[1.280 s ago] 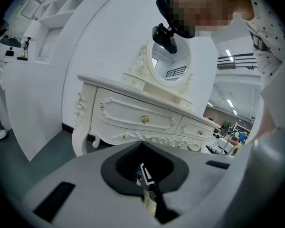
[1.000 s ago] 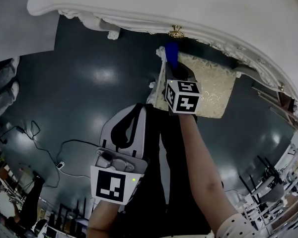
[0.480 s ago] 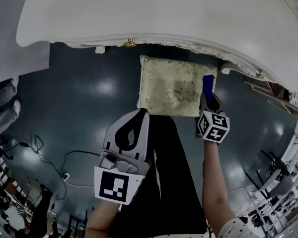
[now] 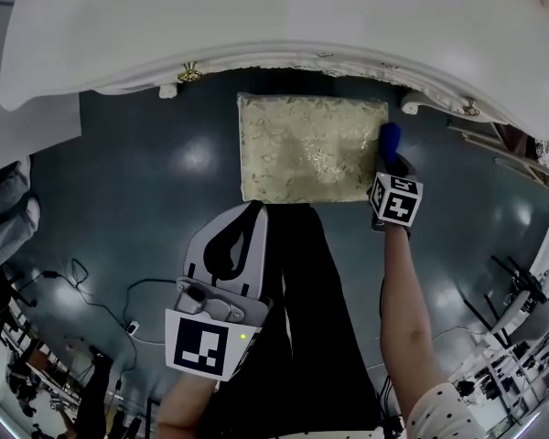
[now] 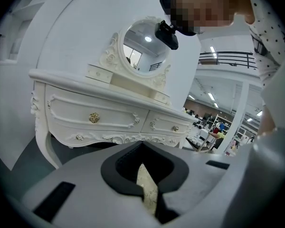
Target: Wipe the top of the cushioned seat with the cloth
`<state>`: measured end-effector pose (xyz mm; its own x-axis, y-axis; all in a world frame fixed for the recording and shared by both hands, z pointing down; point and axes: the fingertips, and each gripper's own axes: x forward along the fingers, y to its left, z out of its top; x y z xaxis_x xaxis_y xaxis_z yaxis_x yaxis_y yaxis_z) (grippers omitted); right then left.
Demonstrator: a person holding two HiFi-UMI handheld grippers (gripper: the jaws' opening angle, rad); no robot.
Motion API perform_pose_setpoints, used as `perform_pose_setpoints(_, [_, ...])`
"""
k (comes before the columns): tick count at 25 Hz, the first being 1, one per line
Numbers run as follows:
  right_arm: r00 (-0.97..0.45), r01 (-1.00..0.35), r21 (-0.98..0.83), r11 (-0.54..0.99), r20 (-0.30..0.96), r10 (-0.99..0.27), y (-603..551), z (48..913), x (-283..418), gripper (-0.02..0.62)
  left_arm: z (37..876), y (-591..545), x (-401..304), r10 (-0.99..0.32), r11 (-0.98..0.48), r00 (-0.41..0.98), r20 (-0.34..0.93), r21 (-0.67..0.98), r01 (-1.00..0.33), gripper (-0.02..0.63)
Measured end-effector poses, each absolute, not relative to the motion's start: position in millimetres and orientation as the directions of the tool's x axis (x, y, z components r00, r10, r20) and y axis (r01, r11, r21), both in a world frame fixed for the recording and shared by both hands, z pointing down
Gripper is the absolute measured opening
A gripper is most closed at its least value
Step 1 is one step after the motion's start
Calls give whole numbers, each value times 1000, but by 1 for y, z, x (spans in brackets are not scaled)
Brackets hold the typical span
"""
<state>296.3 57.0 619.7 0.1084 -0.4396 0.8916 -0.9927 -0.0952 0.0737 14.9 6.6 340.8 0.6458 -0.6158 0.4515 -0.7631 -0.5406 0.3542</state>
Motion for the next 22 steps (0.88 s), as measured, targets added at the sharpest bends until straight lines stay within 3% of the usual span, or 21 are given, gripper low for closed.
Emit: perform_pose_setpoints(22, [89, -991, 35, -127, 891, -446, 44, 617, 264, 63, 347, 13, -25, -662, -491, 601, 447, 346, -799, 9])
